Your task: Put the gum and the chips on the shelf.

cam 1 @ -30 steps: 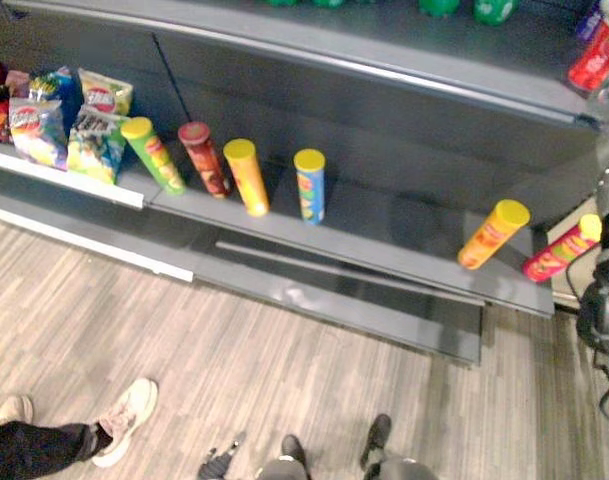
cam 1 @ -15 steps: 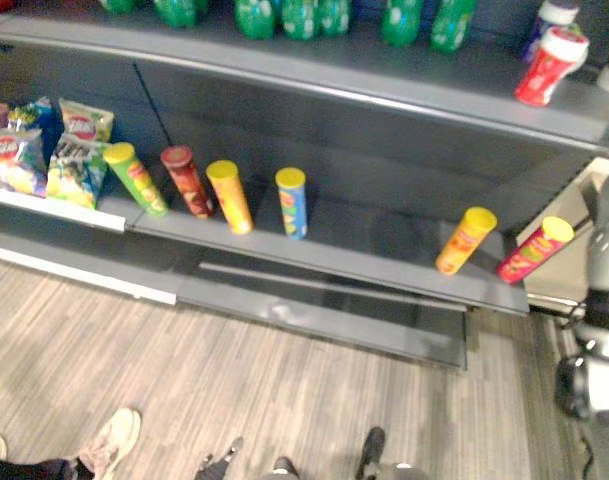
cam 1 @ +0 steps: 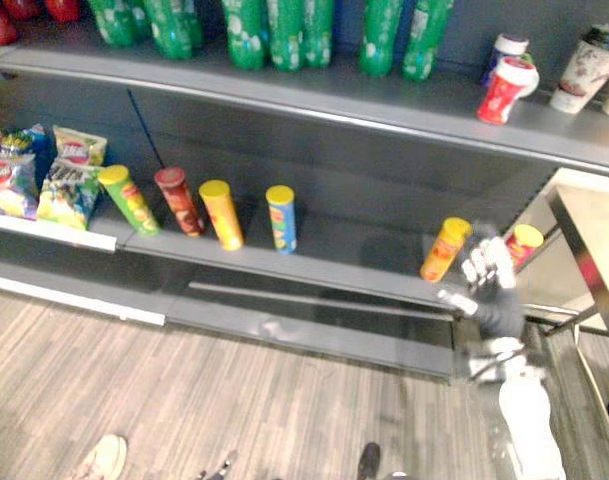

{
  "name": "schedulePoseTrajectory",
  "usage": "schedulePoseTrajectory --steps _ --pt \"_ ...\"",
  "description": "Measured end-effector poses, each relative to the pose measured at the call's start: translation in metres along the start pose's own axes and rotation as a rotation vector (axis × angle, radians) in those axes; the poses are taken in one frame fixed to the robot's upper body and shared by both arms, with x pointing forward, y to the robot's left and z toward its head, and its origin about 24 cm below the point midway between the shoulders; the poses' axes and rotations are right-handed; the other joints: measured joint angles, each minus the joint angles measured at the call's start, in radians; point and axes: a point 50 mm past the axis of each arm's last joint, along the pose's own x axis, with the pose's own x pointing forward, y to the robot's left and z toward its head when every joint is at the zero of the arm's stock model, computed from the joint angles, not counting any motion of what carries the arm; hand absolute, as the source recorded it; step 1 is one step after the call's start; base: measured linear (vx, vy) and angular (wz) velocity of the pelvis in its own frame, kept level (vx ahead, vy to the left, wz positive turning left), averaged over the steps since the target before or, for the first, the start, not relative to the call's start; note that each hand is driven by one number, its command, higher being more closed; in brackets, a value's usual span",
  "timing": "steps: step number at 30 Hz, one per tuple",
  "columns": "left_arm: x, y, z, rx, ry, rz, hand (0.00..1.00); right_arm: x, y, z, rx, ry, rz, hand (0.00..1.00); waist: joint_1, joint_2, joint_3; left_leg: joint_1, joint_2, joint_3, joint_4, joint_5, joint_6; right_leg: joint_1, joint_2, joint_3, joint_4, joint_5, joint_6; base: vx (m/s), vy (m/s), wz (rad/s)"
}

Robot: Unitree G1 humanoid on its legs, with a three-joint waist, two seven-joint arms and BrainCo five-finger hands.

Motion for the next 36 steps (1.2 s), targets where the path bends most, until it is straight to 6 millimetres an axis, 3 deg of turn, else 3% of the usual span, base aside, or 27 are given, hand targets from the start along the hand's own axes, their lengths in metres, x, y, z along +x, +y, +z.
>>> schedulePoseTrajectory --steps 6,9,12,16,20,25,30,31,32,34,35,36 --pt "-0.001 0.002 -0.005 0.012 0.011 -0.001 0.00 -0.058 -0.017 -0.092 0.012 0.485 -0.071 0.00 -0.012 0.012 -0.015 0.000 0.001 0.004 0.003 -0.001 -0.001 0.002 -0.001 0.003 0.000 -0.001 0.000 0.00 0.000 0.00" --pt "-0.002 -0.002 -0.006 0.038 0.012 -0.019 0.00 -0.107 -0.040 -0.137 -0.018 0.794 -0.204 0.00 -0.012 0.026 -0.025 0.002 0.002 0.007 0.004 0.000 -0.001 0.004 -0.001 0.004 0.000 -0.001 0.000 0.00 0.000 0.00" --pt "-0.003 -0.005 -0.007 0.050 0.014 -0.037 0.00 -0.146 -0.065 -0.157 -0.047 0.987 -0.367 0.00 -0.011 0.050 -0.026 0.013 0.002 0.020 0.002 -0.001 -0.001 0.008 -0.001 0.013 0.000 -0.001 0.000 -0.01 0.023 -0.10" --pt "-0.004 -0.010 -0.011 0.062 0.025 -0.056 0.00 -0.180 -0.084 -0.163 -0.048 1.111 -0.543 0.00 -0.015 0.067 -0.030 0.016 0.003 0.018 0.001 -0.007 -0.011 0.013 0.000 0.011 -0.001 -0.006 0.002 -0.01 0.008 -0.01" --pt "-0.004 -0.011 -0.010 0.060 0.020 -0.065 0.00 -0.209 -0.087 -0.167 -0.016 1.211 -0.652 0.00 -0.016 0.064 -0.029 0.016 0.002 -0.005 0.001 -0.007 -0.011 0.021 -0.004 -0.011 -0.005 -0.016 -0.004 -0.04 0.022 0.15" --pt "-0.004 -0.011 -0.010 0.058 0.012 -0.067 0.00 -0.231 -0.088 -0.169 0.036 1.282 -0.779 0.00 -0.016 0.059 -0.025 0.018 -0.002 -0.011 0.001 -0.010 -0.011 0.027 -0.011 -0.020 0.000 -0.018 -0.001 0.00 0.035 0.06" --pt "0.000 -0.018 0.005 0.038 -0.022 -0.092 0.00 -0.246 -0.099 -0.163 0.110 1.250 -1.008 0.00 -0.042 0.071 0.054 -0.039 0.039 -0.026 0.243 -0.132 0.021 -0.056 -0.078 -0.013 0.281 -0.127 0.027 -0.03 0.080 0.06" --pt "0.000 -0.018 0.006 0.040 -0.024 -0.094 0.00 -0.247 -0.100 -0.162 0.113 1.247 -1.019 0.00 -0.043 0.071 0.057 -0.042 0.038 -0.025 0.249 -0.137 0.023 -0.062 -0.081 -0.008 0.288 -0.124 0.030 -0.06 0.118 -0.31" --pt "0.001 -0.023 0.011 0.044 -0.037 -0.105 0.00 -0.249 -0.102 -0.160 0.127 1.228 -1.061 0.00 -0.043 0.078 0.071 -0.061 0.034 -0.006 0.264 -0.146 0.035 -0.087 -0.090 0.013 0.306 -0.104 0.059 -0.11 0.149 -0.43" --pt "0.002 -0.028 0.017 0.030 -0.051 -0.114 0.00 -0.251 -0.102 -0.160 0.144 1.213 -1.100 0.00 -0.044 0.098 0.081 -0.095 0.055 0.039 0.279 -0.158 0.064 -0.144 -0.075 0.022 0.280 -0.001 0.099 -0.19 0.176 -0.73" --pt "0.002 -0.030 0.020 -0.002 -0.055 -0.112 0.00 -0.249 -0.099 -0.161 0.175 1.193 -1.122 0.00 -0.043 0.130 0.091 -0.116 0.088 0.091 0.278 -0.153 0.089 -0.152 -0.058 -0.031 0.254 0.049 0.089 -0.25 0.191 -1.11" --pt "0.002 -0.036 0.025 -0.027 -0.068 -0.119 0.00 -0.248 -0.093 -0.164 0.200 1.195 -1.128 0.00 -0.048 0.127 0.108 -0.124 0.112 0.143 0.275 -0.151 0.103 -0.171 -0.089 -0.136 0.354 -0.018 0.001 -0.25 0.198 -1.23"
